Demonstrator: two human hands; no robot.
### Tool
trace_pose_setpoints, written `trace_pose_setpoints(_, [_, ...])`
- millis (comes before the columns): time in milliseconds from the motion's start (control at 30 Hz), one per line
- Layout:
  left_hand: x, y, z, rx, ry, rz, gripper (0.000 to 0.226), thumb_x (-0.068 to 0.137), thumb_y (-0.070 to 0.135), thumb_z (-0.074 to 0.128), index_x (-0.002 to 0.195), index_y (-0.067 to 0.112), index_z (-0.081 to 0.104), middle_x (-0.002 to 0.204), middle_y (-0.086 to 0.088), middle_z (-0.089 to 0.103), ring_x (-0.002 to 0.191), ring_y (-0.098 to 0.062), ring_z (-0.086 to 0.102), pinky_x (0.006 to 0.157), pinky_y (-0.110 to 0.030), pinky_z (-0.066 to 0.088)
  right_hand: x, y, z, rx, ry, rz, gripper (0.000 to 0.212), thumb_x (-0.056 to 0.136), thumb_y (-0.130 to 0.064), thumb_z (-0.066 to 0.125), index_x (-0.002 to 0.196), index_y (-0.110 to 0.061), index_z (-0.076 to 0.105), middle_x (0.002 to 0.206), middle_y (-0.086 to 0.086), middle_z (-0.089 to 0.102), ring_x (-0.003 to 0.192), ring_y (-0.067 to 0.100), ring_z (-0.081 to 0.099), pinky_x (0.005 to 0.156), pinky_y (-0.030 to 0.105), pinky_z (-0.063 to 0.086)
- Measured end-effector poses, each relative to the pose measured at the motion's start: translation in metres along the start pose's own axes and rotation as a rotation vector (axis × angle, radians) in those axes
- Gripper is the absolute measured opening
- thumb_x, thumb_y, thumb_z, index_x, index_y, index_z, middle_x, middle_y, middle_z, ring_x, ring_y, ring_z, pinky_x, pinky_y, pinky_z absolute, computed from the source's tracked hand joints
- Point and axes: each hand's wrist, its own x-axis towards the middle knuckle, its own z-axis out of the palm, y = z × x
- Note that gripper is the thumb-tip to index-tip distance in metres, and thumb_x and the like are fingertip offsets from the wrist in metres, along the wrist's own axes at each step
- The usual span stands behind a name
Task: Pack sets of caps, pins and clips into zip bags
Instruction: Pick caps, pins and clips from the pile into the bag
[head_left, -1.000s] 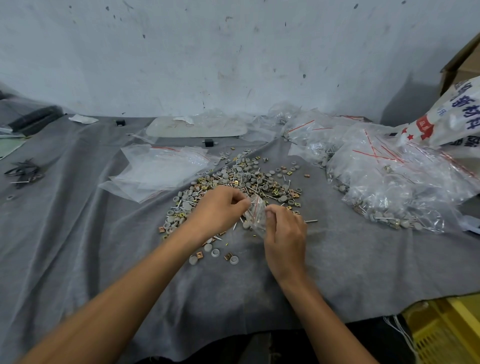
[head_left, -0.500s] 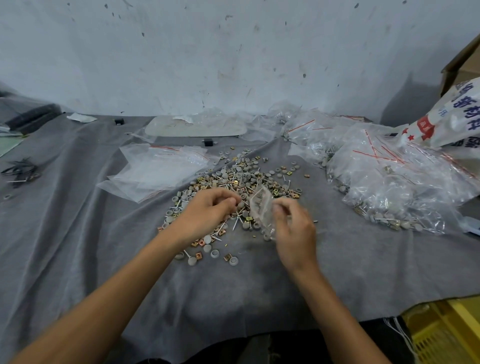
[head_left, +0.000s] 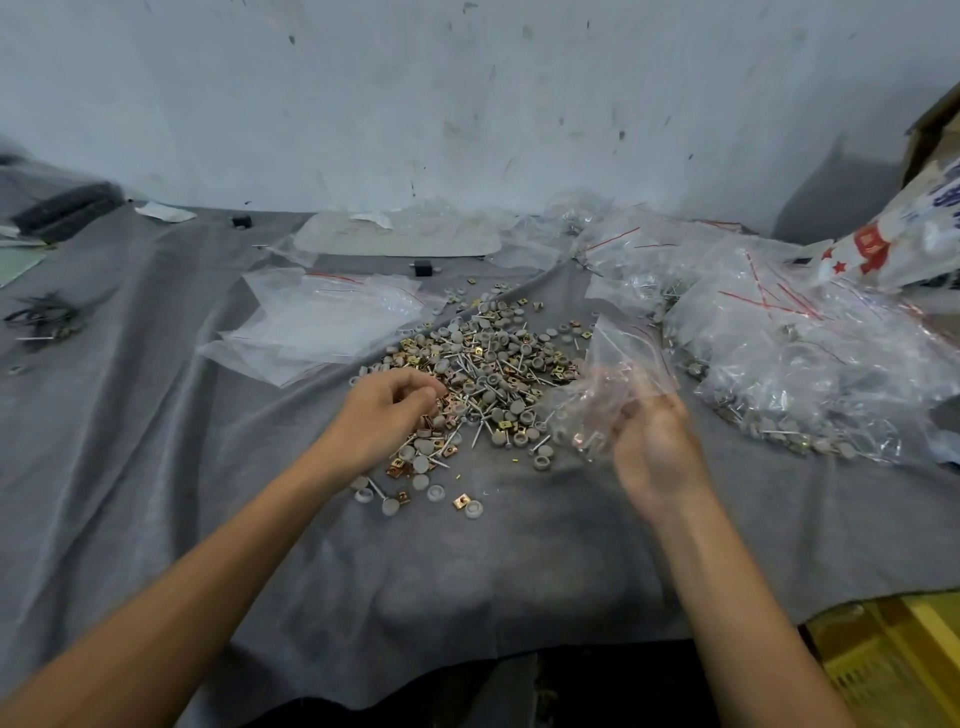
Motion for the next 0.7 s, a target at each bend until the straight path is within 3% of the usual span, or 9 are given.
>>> trace_pose_setpoints(67, [0.001, -0.008, -0.003, 0.053, 0.054, -0.002, 0.018, 0.099, 0.019, 0.060, 0.093, 0.030, 0.073, 0.076, 0.007, 0.072, 0.064, -0.003, 0.059, 0.065, -0.029, 0.048, 0.000, 0.001, -0.003, -0.156, 0.114, -0.110, 0.006, 0.098, -0.016, 0.061, 0.098, -0.022, 0.064, 0.091, -0.001, 0.074, 0.078, 0.015, 0.071, 0.063, 0.033, 0.060])
trace_pose_setpoints(167, [0.002, -0.014, -0.003, 0.140, 0.108, -0.012, 0.014, 0.099, 0.024, 0.061, 0.093, 0.033, 0.071, 0.082, 0.001, 0.070, 0.066, -0.006, 0.057, 0.063, -0.029, 0.046, -0.003, 0.010, -0.008, -0.512, 0.239, -0.296, 0.009, 0.104, -0.022, 0.057, 0.097, -0.024, 0.064, 0.100, -0.002, 0.074, 0.087, 0.015, 0.068, 0.073, 0.036, 0.056])
trace_pose_setpoints(267, [0.000, -0.011, 0.007, 0.252, 0.087, 0.017, 0.012, 0.098, 0.025, 0.061, 0.094, 0.035, 0.066, 0.084, 0.012, 0.067, 0.073, -0.003, 0.060, 0.063, -0.026, 0.046, -0.013, 0.030, -0.011, -0.731, 0.256, -0.457, 0.006, 0.104, -0.027, 0.056, 0.100, -0.025, 0.061, 0.095, -0.012, 0.068, 0.082, -0.001, 0.061, 0.072, 0.021, 0.048])
trace_pose_setpoints(333, [0.000, -0.005, 0.017, 0.363, 0.029, 0.072, 0.009, 0.097, 0.027, 0.062, 0.094, 0.035, 0.065, 0.083, 0.017, 0.064, 0.073, 0.002, 0.058, 0.062, -0.023, 0.042, -0.018, 0.042, -0.009, -0.806, 0.281, -0.539, 0.005, 0.105, -0.028, 0.055, 0.101, -0.028, 0.058, 0.095, -0.018, 0.065, 0.085, -0.003, 0.061, 0.071, 0.014, 0.046])
trace_pose_setpoints(367, [0.000, -0.001, 0.024, 0.418, -0.011, 0.108, 0.007, 0.097, 0.028, 0.063, 0.094, 0.034, 0.064, 0.083, 0.018, 0.063, 0.074, 0.004, 0.057, 0.063, -0.021, 0.041, -0.019, 0.048, -0.007, -0.828, 0.295, -0.568, 0.005, 0.105, -0.028, 0.054, 0.102, -0.030, 0.057, 0.095, -0.018, 0.065, 0.087, -0.001, 0.061, 0.072, 0.015, 0.047])
trace_pose_setpoints(467, [0.004, 0.009, 0.047, 0.501, -0.105, 0.210, 0.007, 0.095, 0.026, 0.065, 0.101, 0.028, 0.068, 0.090, 0.017, 0.064, 0.078, 0.004, 0.056, 0.066, -0.017, 0.041, -0.018, 0.060, -0.002, -0.861, 0.346, -0.610, 0.008, 0.106, -0.030, 0.052, 0.107, -0.025, 0.059, 0.098, -0.009, 0.066, 0.090, 0.013, 0.063, 0.079, 0.039, 0.053])
trace_pose_setpoints(600, [0.015, 0.014, 0.074, 0.655, -0.204, 0.237, 0.022, 0.096, 0.031, 0.063, 0.115, 0.019, 0.066, 0.110, 0.002, 0.063, 0.102, -0.015, 0.059, 0.089, -0.032, 0.050, -0.019, 0.068, -0.001, -0.890, 0.371, -0.636, 0.019, 0.103, -0.035, 0.047, 0.109, -0.023, 0.060, 0.102, -0.002, 0.068, 0.094, 0.021, 0.063, 0.083, 0.051, 0.052])
trace_pose_setpoints(700, [0.022, 0.015, 0.082, 0.767, -0.217, 0.193, 0.030, 0.095, 0.037, 0.061, 0.118, 0.017, 0.063, 0.115, -0.002, 0.059, 0.107, -0.021, 0.056, 0.093, -0.039, 0.050, -0.018, 0.070, 0.000, -0.934, 0.361, -0.612, 0.016, 0.103, -0.037, 0.045, 0.108, -0.028, 0.058, 0.102, -0.005, 0.067, 0.095, 0.022, 0.063, 0.085, 0.055, 0.051])
